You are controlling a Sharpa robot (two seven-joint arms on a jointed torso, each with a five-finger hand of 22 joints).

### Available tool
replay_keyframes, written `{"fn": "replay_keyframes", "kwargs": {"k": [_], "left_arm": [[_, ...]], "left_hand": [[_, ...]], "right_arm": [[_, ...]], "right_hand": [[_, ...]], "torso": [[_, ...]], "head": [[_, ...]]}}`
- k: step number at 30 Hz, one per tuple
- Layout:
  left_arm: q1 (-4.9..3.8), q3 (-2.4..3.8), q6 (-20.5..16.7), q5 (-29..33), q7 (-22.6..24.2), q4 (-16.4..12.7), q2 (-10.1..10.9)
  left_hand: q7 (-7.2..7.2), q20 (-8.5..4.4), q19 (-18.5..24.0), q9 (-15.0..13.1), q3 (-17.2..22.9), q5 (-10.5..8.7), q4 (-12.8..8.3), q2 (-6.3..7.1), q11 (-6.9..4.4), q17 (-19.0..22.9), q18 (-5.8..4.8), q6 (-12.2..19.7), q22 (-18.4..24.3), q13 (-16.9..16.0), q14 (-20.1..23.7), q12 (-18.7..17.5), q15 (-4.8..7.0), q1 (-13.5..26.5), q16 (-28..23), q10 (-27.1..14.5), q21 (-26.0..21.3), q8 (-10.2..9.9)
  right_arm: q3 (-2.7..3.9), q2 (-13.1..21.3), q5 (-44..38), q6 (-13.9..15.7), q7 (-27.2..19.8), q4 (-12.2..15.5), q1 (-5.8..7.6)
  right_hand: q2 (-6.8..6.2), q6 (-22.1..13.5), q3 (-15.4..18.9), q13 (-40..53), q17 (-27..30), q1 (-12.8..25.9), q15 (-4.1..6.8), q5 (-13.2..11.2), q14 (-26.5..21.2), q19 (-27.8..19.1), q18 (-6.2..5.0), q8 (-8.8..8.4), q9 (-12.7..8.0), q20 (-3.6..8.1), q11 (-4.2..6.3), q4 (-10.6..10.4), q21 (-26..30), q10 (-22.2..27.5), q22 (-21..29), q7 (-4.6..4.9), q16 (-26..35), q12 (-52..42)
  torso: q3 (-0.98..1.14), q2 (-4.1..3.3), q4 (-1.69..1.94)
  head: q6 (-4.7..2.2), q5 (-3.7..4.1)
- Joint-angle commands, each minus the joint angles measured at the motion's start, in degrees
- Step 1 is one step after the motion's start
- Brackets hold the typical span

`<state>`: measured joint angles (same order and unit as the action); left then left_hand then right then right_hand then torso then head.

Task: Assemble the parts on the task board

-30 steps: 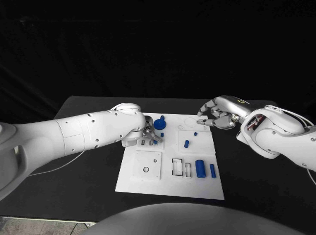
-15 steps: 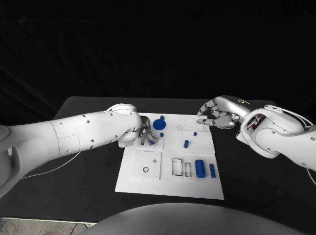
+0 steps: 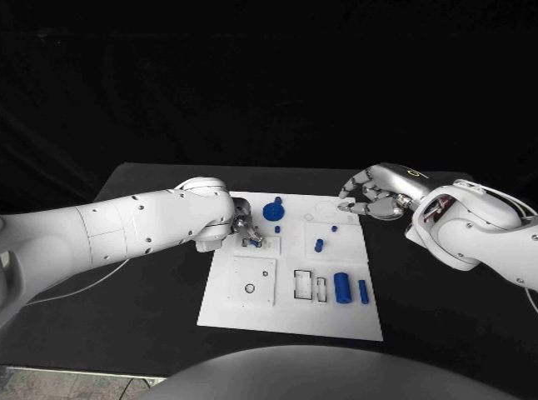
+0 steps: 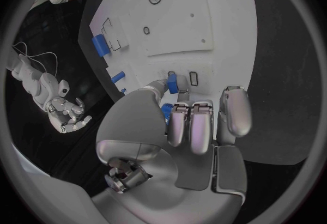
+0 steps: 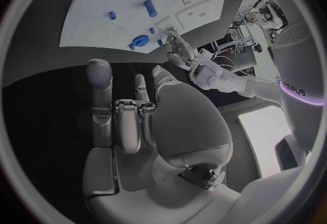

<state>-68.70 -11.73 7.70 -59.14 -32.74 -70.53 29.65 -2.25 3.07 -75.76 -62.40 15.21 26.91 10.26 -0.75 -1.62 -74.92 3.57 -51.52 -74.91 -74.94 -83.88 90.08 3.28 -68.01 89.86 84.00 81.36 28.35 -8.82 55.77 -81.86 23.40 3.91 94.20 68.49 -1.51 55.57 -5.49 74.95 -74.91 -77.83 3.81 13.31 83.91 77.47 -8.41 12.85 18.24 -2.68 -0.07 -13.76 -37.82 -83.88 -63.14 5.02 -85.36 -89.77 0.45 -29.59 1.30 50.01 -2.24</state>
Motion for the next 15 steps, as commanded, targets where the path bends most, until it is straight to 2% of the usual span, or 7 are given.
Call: {"fn": "replay_keyframes", "kwargs": {"k": [1, 15], "left_arm": [[0.01, 0.02, -0.42, 0.26, 0.1, -0.26, 0.11], [0.18, 0.01, -1.09, 0.27, 0.62, -0.43, 0.35]], "left_hand": [[0.15, -0.07, 0.12, -0.19, 0.59, -0.54, 0.07, 0.24, 0.4, -15.08, 0.29, -0.33, -2.69, -15.06, -6.12, -0.08, 0.16, 0.47, 0.14, 6.0, -0.29, -0.46], [0.04, -0.02, 0.14, -0.47, 1.43, -1.22, 0.15, 0.4, 0.49, -15.08, 0.3, -0.23, -2.74, -15.06, -6.12, -0.08, 0.1, 1.08, 0.14, 6.0, -0.38, -0.89]], "right_arm": [[0.0, -0.03, 0.05, -0.69, 0.19, -0.1, -0.05], [-0.02, 0.14, 0.1, -0.77, 0.29, -0.11, -0.13]], "right_hand": [[0.5, 0.47, -0.09, 15.05, -9.3, 0.25, -0.44, 0.23, 4.75, -0.41, -0.42, 0.12, 0.08, -0.07, -0.43, 0.29, 0.17, -6.12, 0.05, -0.03, 0.2, -0.23], [0.59, 0.46, -0.13, 15.05, -9.18, 0.2, -0.45, 0.25, 4.72, -0.47, -0.45, 0.09, 0.07, -0.08, -0.44, 0.32, 0.39, -6.12, 0.13, -0.02, 0.31, -0.23]], "torso": [[0.02, -0.01, -0.09], [0.01, 0.0, -0.09]], "head": [[-0.01, -0.17], [-0.01, -0.07]]}}
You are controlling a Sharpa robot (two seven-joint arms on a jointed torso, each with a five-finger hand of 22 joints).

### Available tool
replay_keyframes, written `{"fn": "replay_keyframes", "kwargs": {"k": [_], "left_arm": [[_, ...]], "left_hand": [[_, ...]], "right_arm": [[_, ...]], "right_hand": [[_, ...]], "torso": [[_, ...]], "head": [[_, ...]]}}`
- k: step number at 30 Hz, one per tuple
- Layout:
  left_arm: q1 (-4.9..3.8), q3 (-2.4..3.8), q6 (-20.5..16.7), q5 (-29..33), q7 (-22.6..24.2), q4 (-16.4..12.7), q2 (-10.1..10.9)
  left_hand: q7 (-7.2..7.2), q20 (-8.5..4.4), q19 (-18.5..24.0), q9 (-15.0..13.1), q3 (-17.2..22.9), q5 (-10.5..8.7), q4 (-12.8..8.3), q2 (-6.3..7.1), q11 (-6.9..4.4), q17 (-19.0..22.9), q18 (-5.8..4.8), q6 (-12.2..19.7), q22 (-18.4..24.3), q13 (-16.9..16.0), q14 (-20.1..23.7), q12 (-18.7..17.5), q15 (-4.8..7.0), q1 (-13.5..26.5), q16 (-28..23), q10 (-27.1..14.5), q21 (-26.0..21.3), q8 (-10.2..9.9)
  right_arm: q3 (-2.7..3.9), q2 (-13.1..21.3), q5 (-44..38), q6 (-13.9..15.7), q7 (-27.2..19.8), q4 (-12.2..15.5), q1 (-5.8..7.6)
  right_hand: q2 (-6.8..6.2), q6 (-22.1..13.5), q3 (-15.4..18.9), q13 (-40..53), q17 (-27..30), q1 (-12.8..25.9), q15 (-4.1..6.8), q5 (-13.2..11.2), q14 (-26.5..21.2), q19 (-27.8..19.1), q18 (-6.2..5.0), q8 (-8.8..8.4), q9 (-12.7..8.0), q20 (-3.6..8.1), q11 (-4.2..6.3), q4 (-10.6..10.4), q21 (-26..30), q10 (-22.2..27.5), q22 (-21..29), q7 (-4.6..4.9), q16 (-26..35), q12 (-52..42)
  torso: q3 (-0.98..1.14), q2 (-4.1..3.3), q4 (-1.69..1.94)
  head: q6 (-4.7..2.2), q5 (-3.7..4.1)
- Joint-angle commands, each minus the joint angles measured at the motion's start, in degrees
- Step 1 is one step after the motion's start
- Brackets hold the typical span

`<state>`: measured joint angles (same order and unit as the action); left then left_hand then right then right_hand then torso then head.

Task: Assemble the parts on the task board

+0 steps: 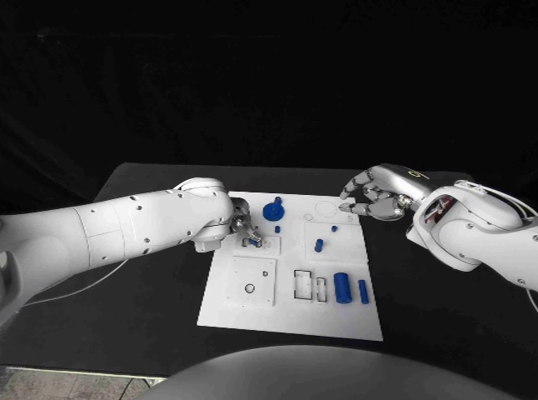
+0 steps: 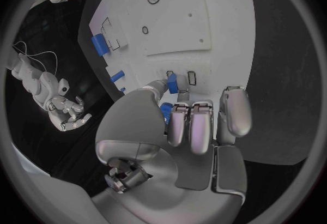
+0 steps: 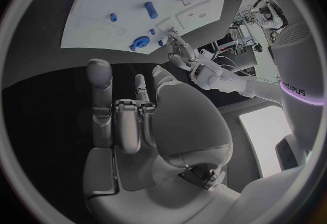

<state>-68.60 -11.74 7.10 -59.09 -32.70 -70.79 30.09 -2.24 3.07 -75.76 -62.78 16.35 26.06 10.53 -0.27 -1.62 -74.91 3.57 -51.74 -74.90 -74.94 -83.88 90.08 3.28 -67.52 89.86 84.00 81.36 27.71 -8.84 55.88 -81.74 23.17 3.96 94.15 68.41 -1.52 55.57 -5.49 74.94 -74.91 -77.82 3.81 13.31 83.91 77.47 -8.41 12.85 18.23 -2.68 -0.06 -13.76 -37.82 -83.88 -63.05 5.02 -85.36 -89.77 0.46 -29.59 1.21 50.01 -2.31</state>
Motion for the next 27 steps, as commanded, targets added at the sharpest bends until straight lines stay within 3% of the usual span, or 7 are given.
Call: {"fn": "replay_keyframes", "kwargs": {"k": [1, 27], "left_arm": [[0.12, 0.02, -0.55, 0.24, 0.64, -0.2, -0.11], [0.57, 0.04, -1.14, 0.4, 1.12, 0.29, -0.91]], "left_hand": [[0.02, -0.01, 0.13, -0.12, 0.37, -0.45, -0.1, -0.08, 0.5, -15.09, 0.29, -0.01, -2.76, -15.06, -6.12, -0.08, 0.09, 0.66, 0.14, 6.0, -0.38, -0.29], [-0.05, 0.03, 0.27, -0.31, 1.15, -0.88, -0.08, -0.26, 0.56, -15.09, 0.33, 0.05, -2.7, -15.06, -6.12, -0.08, 0.04, 0.97, 0.14, 6.0, -0.53, -0.66]], "right_arm": [[0.0, 0.02, -0.01, -0.56, 0.26, -0.06, -0.07], [0.0, 0.07, 0.16, -0.67, 0.33, -0.33, -0.43]], "right_hand": [[0.59, 0.47, -0.13, 15.06, -9.18, 0.2, -0.45, 0.25, 4.72, -0.47, -0.45, 0.09, 0.09, -0.08, -0.44, 0.32, 0.39, -6.12, 0.05, -0.02, 0.31, -0.23], [0.59, 0.37, -0.14, 15.06, -9.08, 0.14, -0.47, 0.26, 4.69, -0.55, -0.49, 0.0, 0.06, -0.1, -0.47, 0.39, 0.66, -6.12, 0.16, 0.02, 0.4, -0.23]], "torso": [[0.0, 0.0, 0.01], [0.01, -0.01, 0.01]], "head": [[-0.01, -0.01], [-0.01, -0.11]]}}
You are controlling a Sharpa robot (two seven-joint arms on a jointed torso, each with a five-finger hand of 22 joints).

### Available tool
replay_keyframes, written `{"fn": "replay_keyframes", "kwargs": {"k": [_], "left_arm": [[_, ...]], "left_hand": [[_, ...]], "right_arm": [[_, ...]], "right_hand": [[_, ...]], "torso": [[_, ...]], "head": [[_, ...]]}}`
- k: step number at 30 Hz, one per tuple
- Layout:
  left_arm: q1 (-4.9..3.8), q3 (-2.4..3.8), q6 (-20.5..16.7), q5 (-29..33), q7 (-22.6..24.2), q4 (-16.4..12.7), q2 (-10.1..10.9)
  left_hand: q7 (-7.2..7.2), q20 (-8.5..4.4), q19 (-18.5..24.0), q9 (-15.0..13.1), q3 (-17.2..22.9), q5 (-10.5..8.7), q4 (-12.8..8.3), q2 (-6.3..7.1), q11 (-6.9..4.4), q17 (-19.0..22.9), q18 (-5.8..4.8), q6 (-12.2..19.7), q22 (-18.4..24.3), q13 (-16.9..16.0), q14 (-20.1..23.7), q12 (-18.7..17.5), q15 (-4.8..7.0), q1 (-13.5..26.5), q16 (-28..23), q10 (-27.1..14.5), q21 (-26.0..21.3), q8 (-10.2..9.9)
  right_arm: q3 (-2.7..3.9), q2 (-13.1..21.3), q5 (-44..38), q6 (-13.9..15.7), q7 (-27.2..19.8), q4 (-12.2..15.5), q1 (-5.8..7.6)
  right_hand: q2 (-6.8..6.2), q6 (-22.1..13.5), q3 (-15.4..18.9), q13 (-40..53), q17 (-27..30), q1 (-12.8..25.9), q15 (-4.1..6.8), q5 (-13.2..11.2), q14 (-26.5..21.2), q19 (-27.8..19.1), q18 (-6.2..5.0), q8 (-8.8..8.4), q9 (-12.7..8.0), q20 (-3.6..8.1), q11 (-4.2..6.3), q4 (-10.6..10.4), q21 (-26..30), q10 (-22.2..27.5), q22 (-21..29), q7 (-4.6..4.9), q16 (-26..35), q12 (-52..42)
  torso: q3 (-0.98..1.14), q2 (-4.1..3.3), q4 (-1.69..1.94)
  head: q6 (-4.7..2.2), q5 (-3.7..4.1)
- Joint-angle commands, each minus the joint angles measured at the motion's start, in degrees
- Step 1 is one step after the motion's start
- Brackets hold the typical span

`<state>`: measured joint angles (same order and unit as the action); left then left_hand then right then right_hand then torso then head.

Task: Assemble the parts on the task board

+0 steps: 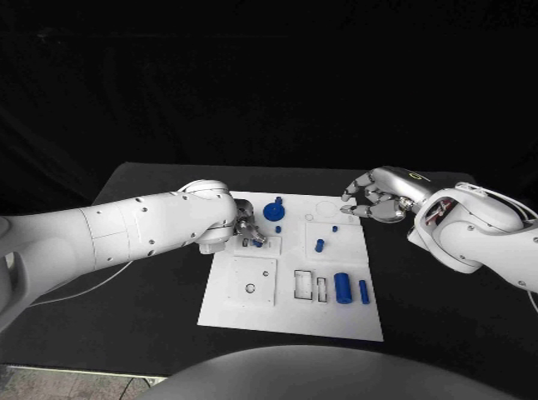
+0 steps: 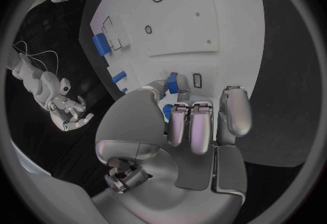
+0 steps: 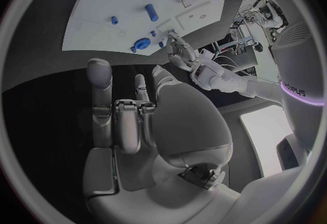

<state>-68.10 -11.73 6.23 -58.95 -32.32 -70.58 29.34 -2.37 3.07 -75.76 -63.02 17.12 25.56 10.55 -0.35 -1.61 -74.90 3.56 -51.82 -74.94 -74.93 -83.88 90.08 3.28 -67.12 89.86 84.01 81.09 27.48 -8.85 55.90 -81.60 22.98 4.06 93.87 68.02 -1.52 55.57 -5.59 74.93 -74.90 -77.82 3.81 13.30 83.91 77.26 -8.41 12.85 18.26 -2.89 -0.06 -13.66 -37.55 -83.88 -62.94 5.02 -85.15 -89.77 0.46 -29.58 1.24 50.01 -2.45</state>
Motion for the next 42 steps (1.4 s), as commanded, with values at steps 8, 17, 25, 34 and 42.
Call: {"fn": "replay_keyframes", "kwargs": {"k": [8, 17, 25, 34, 42], "left_arm": [[0.5, 0.03, 0.25, 0.55, 0.55, 0.15, -0.35], [0.61, 0.03, 0.73, -0.27, 0.39, 0.21, -0.25], [0.66, 0.03, 0.82, -0.87, 0.47, 0.22, -0.13], [0.68, 0.03, 0.74, -1.0, 0.53, 0.25, -0.08], [0.69, 0.03, 0.68, -1.01, 0.46, 0.33, -0.03]], "left_hand": [[-0.05, 0.1, 0.48, -0.23, 0.96, -1.07, -0.15, -0.07, 0.68, -15.1, 0.39, 0.24, -2.55, -15.07, -6.12, -0.08, -0.04, 0.92, 0.14, 5.99, -0.48, -0.88], [-0.52, 0.5, 0.51, -1.04, -0.55, -12.94, 1.51, 0.66, 1.13, -15.1, 0.41, -0.6, -2.79, -15.07, -6.12, -0.08, -0.46, 4.57, 0.14, 5.99, -0.89, -2.47], [-1.14, 0.96, 0.31, -2.09, -5.59, -19.86, 4.94, 1.2, 1.67, -15.1, 0.4, -0.74, -3.15, -15.07, -6.12, -0.08, -0.95, 9.11, 0.14, 5.99, -1.14, -3.72], [-1.12, 1.06, 0.18, -2.77, -6.64, -19.64, 5.69, 0.52, 1.7, -15.1, 0.39, -0.98, -3.33, -15.07, -6.12, -0.08, -0.98, 9.94, 0.14, 5.99, -1.17, -3.77], [-0.96, 1.04, 0.06, -4.1, -6.96, -14.76, 4.81, -0.51, 1.57, -15.1, 0.4, -0.85, -3.61, -15.07, -6.12, -0.08, -0.89, 8.18, 0.14, 5.99, -1.33, -4.09]], "right_arm": [[0.01, 0.11, 0.06, -0.65, 0.38, -0.05, -0.06], [0.01, 0.06, 0.07, -0.86, 0.45, -0.13, -0.11], [0.01, -0.02, 0.07, -1.04, 0.5, -0.18, -0.18], [0.01, -0.01, 0.08, -1.16, 0.54, -0.22, -0.19], [0.01, 0.0, 0.08, -1.23, 0.56, -0.24, -0.2]], "right_hand": [[0.59, 0.37, -0.04, 15.07, -9.09, 0.14, -0.47, 0.26, 4.69, -0.34, -0.49, 0.0, 0.03, 0.11, -0.47, 0.29, 0.39, -6.12, 0.05, 0.02, 0.19, -0.23], [0.6, 0.34, -0.06, 15.07, -9.0, 0.08, -0.48, 0.29, 4.66, -0.39, -0.51, -0.04, 0.02, 0.1, -0.48, 0.34, 0.54, -6.12, 0.1, 0.03, 0.26, -0.23], [0.6, 0.32, -0.08, 15.07, -8.99, 0.01, -0.49, 0.35, 4.66, -0.41, -0.52, -0.07, 0.02, 0.09, -0.49, 0.41, 0.61, -6.12, 0.12, 0.04, 0.28, -0.23], [0.6, 0.32, -0.08, 15.07, -8.99, 0.01, -0.49, 0.35, 4.66, -0.41, -0.52, -0.07, 0.02, 0.09, -0.49, 0.41, 0.61, -6.12, 0.12, 0.04, 0.28, -0.23], [0.63, 0.32, -0.11, 15.06, -8.95, -0.07, -0.5, 0.44, 4.65, -0.44, -0.53, -0.09, 0.02, 0.08, -0.5, 0.47, 0.69, -6.11, 0.14, 0.05, 0.31, -0.22]], "torso": [[-0.01, -0.02, 0.02], [-0.02, 0.02, 0.07], [-0.02, 0.0, 0.01], [-0.01, 0.02, 0.0], [-0.02, 0.01, 0.01]], "head": [[-0.01, 0.03], [-0.01, -0.08], [-0.01, -0.24], [-0.01, -0.36], [-0.01, -0.36]]}}
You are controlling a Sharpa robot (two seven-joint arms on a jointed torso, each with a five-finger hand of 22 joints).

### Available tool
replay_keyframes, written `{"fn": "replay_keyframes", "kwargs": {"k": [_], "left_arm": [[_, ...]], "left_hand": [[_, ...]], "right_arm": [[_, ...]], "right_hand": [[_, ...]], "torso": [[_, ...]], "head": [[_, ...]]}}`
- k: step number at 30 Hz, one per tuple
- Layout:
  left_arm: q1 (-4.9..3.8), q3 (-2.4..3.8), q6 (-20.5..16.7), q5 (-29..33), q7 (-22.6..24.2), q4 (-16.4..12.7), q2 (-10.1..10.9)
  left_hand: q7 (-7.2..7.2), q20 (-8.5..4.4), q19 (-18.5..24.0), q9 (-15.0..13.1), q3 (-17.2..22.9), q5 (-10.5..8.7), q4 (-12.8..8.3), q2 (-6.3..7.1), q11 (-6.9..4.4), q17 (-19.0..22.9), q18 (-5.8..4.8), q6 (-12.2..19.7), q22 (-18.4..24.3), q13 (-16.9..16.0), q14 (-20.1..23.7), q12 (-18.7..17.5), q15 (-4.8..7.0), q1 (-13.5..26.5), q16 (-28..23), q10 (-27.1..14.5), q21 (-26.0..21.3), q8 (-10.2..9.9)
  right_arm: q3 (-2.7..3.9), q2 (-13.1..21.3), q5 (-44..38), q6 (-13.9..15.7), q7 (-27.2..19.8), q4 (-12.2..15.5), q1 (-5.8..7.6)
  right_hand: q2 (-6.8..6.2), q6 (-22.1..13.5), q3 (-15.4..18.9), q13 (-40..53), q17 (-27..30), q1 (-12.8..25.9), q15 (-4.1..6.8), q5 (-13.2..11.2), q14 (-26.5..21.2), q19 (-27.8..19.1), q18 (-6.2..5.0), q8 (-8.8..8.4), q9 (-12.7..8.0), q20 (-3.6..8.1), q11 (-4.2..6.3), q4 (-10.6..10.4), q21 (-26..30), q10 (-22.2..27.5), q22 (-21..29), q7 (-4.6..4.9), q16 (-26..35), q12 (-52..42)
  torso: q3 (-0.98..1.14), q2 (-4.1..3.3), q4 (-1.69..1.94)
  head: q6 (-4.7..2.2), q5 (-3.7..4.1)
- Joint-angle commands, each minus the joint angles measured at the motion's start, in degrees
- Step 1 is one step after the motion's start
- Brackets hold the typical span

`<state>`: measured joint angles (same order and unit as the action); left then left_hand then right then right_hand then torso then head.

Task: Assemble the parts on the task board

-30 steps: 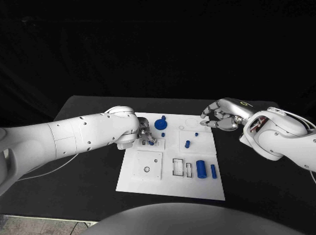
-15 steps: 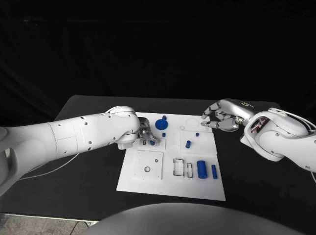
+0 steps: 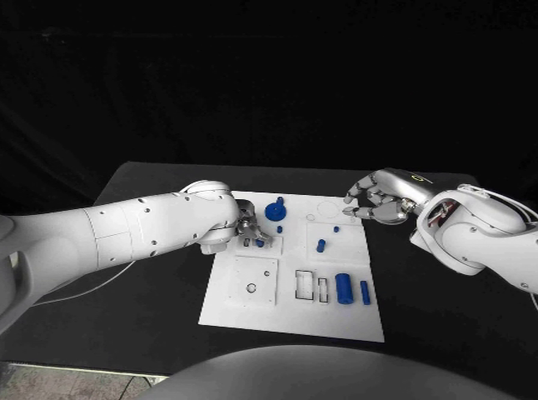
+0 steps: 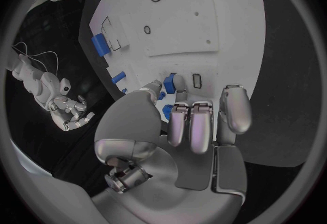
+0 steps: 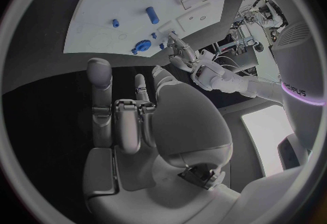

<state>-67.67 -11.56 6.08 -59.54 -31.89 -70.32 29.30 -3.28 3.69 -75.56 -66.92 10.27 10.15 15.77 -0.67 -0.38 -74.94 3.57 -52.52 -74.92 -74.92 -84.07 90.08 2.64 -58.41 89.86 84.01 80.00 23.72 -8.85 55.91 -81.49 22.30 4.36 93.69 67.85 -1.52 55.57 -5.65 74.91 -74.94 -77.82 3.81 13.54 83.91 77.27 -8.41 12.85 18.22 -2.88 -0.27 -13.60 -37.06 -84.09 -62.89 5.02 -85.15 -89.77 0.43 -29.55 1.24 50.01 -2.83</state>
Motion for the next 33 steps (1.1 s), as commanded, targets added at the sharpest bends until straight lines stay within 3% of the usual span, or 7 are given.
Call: {"fn": "replay_keyframes", "kwargs": {"k": [1, 5, 17, 27, 33], "left_arm": [[0.27, -0.14, 0.79, -0.41, 0.03, 0.1, 0.02], [0.27, -0.14, 0.58, -0.44, 0.06, 0.16, 0.07], [0.27, -0.14, 0.21, -0.64, -0.02, 0.22, 0.36], [0.27, -0.15, -0.08, -0.67, 0.29, 0.19, 0.42], [0.23, -0.08, -2.39, -0.76, 1.55, -0.75, 1.04]], "left_hand": [[-0.03, 0.41, -0.14, -0.36, -0.09, 1.21, -0.58, -0.29, 0.32, -15.06, 0.41, -0.14, -3.66, -15.08, -5.93, -0.08, -0.24, -0.85, 0.14, 5.99, -0.28, -0.4], [0.04, 0.38, -0.18, -0.73, -0.08, 2.51, -0.96, -0.46, 0.26, -15.06, 0.4, -0.18, -3.77, -15.08, -5.93, -0.08, -0.21, -1.55, 0.14, 5.99, -0.33, -0.55], [0.23, 0.32, -0.24, -1.61, -0.35, 2.83, -1.16, -0.49, 0.13, -15.06, 0.41, -0.92, -3.9, -15.08, -5.93, -0.08, -0.12, -1.95, 0.14, 5.99, -0.39, 0.04], [0.26, 0.23, -0.28, -3.03, -1.65, 0.18, 0.01, -0.69, 0.08, -15.06, 0.41, -0.99, -4.08, -15.08, -5.93, -0.08, -0.05, -1.01, 0.14, 5.99, -0.57, 0.5], [0.36, 0.19, -0.87, -3.66, -2.52, -1.35, 0.55, -0.71, 0.0, -15.06, 0.27, -1.37, -4.6, -15.08, -5.93, -0.08, 0.02, -0.5, 0.14, 5.99, -0.26, 0.74]], "right_arm": [[0.01, 0.0, -0.04, -0.56, 0.27, -0.06, -0.03], [0.01, 0.05, -0.04, -0.58, 0.28, -0.05, -0.03], [0.0, 0.06, -0.04, -0.63, 0.29, -0.13, -0.04], [0.0, 0.07, -0.03, -0.56, 0.28, -0.16, -0.05], [0.0, 0.21, -0.03, -0.24, 0.21, -0.1, -0.06]], "right_hand": [[0.63, 0.32, -0.05, 15.08, -8.92, -0.07, -0.5, 0.21, 4.65, -0.44, -0.53, -0.09, 0.05, 0.07, -0.3, 0.42, 0.2, -5.9, 0.09, 0.05, 0.31, -0.22], [0.63, 0.32, -0.05, 15.08, -8.92, -0.07, -0.5, 0.21, 4.65, -0.44, -0.53, -0.09, 0.05, 0.07, -0.3, 0.42, 0.2, -5.9, 0.09, 0.05, 0.31, -0.22], [0.63, 0.32, -0.05, 15.08, -8.92, -0.07, -0.5, 0.21, 4.65, -0.44, -0.53, -0.09, 0.05, 0.07, -0.3, 0.42, 0.2, -5.9, 0.09, 0.05, 0.31, -0.22], [0.71, 0.37, -0.09, 15.03, -8.82, -0.09, -0.52, 0.32, 4.62, -0.5, -0.57, -0.1, 0.06, 0.05, -0.32, 0.43, 0.42, -5.84, 0.17, 0.07, 0.39, -0.16], [0.71, 0.37, -0.09, 15.03, -8.82, -0.09, -0.52, 0.32, 4.62, -0.5, -0.57, -0.1, 0.06, 0.05, -0.32, 0.43, 0.42, -5.84, 0.17, 0.07, 0.39, -0.16]], "torso": [[-0.01, 0.0, 0.01], [-0.01, -0.02, 0.03], [0.0, -0.01, 0.01], [-0.01, -0.04, -0.01], [-0.02, -0.05, 0.02]], "head": [[-0.01, 0.03], [-0.01, 0.03], [-0.01, -0.19], [-0.01, -0.27], [-0.01, -0.31]]}}
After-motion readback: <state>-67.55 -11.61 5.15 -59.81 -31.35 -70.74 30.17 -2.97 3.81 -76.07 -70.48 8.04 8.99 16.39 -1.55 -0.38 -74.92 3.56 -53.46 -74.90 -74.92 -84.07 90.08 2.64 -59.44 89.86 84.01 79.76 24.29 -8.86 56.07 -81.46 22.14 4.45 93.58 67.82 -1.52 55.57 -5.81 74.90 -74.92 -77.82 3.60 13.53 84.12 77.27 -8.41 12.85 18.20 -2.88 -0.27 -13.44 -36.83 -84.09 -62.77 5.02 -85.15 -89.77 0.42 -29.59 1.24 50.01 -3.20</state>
